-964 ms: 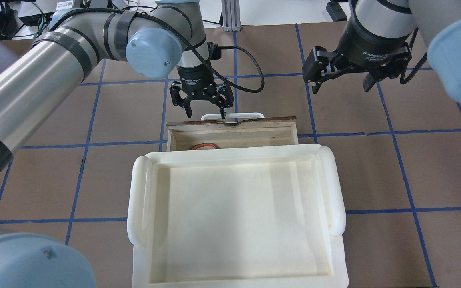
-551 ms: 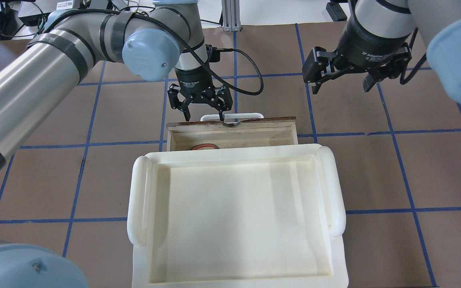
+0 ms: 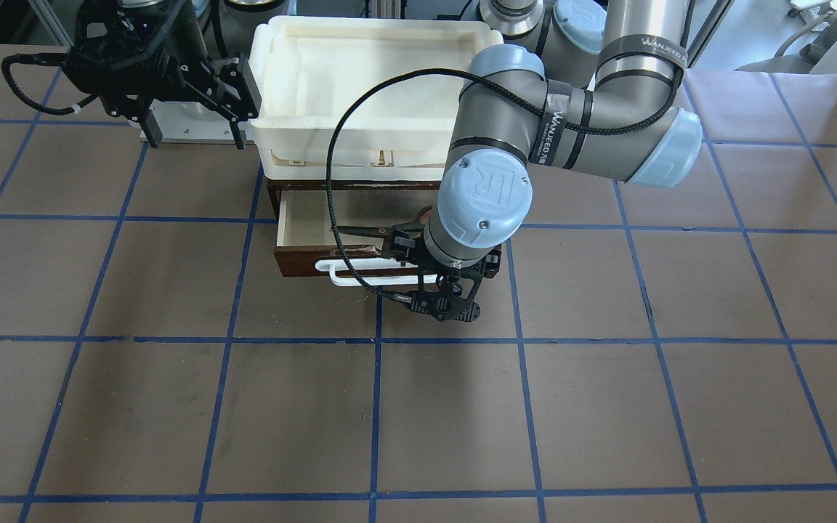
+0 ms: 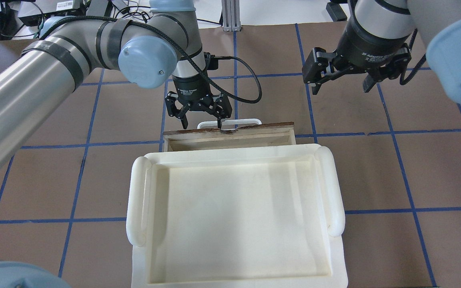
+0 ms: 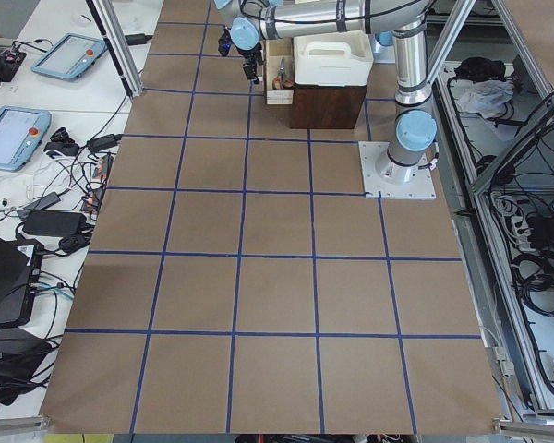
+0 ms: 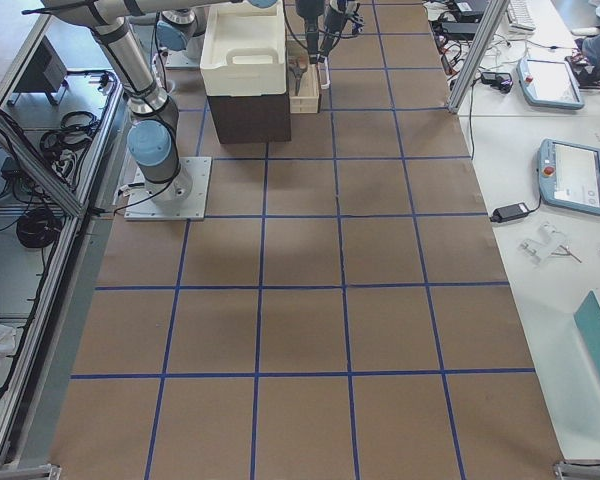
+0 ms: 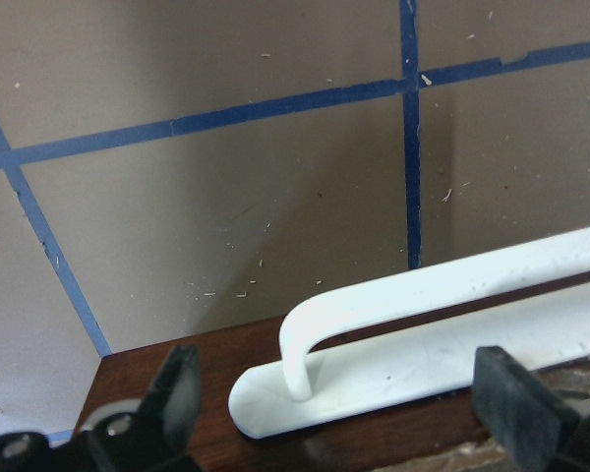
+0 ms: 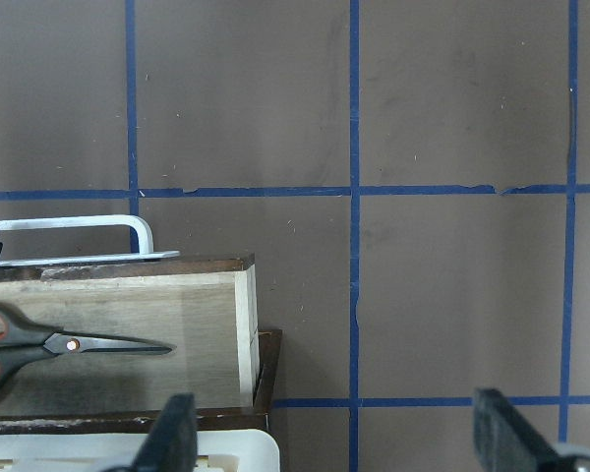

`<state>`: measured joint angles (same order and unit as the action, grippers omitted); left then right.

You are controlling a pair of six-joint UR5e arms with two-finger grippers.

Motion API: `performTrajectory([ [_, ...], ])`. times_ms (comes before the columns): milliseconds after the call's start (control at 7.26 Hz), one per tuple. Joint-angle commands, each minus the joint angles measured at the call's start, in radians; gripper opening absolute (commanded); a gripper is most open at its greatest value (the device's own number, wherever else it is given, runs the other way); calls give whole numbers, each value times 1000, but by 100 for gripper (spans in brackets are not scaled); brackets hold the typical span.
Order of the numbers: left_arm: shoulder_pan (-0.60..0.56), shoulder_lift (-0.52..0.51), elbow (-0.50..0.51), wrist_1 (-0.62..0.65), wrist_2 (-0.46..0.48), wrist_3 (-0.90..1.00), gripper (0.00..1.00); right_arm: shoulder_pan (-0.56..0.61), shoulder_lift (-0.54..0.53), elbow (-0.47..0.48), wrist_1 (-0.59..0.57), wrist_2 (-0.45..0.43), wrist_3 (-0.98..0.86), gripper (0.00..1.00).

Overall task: Put scissors in drawer and close it
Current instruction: 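Push the drawer front away from the robot with the left gripper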

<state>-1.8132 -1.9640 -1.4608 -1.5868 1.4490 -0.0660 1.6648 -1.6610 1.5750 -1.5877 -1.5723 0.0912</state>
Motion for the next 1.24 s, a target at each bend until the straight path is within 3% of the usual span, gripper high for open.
performTrajectory([
  [0,0,17,-12,-28,1,0,100,0,0,0,-3,0,-1,100],
  [1102,-1,66,-84,-85,-36,-17,100,0,1,-1,-6,2,-2,100],
])
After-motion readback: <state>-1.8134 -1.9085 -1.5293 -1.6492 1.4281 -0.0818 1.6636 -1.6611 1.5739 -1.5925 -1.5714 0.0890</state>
